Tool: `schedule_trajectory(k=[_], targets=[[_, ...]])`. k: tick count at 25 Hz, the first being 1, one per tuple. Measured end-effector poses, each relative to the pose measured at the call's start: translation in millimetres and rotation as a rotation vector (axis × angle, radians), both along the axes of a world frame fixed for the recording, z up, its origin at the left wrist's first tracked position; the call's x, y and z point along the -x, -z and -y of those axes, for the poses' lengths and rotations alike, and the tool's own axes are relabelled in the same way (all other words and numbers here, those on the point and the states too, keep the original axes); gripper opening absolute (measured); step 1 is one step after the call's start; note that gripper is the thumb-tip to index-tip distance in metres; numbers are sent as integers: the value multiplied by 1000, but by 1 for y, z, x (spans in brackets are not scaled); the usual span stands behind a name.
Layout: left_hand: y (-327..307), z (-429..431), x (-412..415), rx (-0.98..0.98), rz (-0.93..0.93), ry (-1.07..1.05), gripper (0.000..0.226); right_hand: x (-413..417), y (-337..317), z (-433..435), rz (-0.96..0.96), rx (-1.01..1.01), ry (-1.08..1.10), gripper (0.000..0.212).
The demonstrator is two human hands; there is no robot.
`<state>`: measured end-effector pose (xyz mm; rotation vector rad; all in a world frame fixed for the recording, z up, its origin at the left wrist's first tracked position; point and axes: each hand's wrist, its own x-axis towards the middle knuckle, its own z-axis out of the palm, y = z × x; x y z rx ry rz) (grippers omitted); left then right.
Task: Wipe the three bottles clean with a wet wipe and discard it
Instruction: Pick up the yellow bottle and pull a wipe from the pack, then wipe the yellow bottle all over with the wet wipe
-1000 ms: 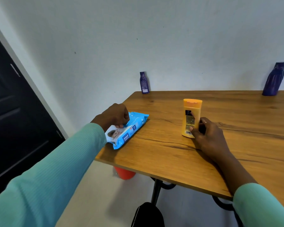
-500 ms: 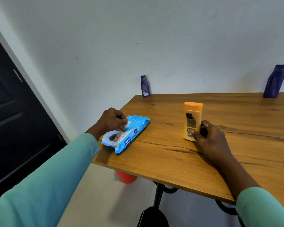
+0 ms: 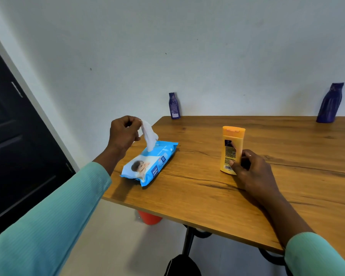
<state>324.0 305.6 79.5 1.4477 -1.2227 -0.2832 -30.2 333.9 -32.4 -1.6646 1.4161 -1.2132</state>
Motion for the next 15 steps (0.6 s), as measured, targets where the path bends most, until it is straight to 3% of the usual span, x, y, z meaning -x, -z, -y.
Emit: schedule_trajectory(k=[7, 11, 15], targets=[[-37, -14, 61, 174, -556, 216, 15, 0, 1, 0, 137, 8, 15, 32], [-19, -9, 113, 199, -562, 316, 19, 0, 0, -1, 420, -55, 0, 13], [20, 11, 166, 141, -418, 390, 13, -1, 6, 4, 481, -50, 34, 16]])
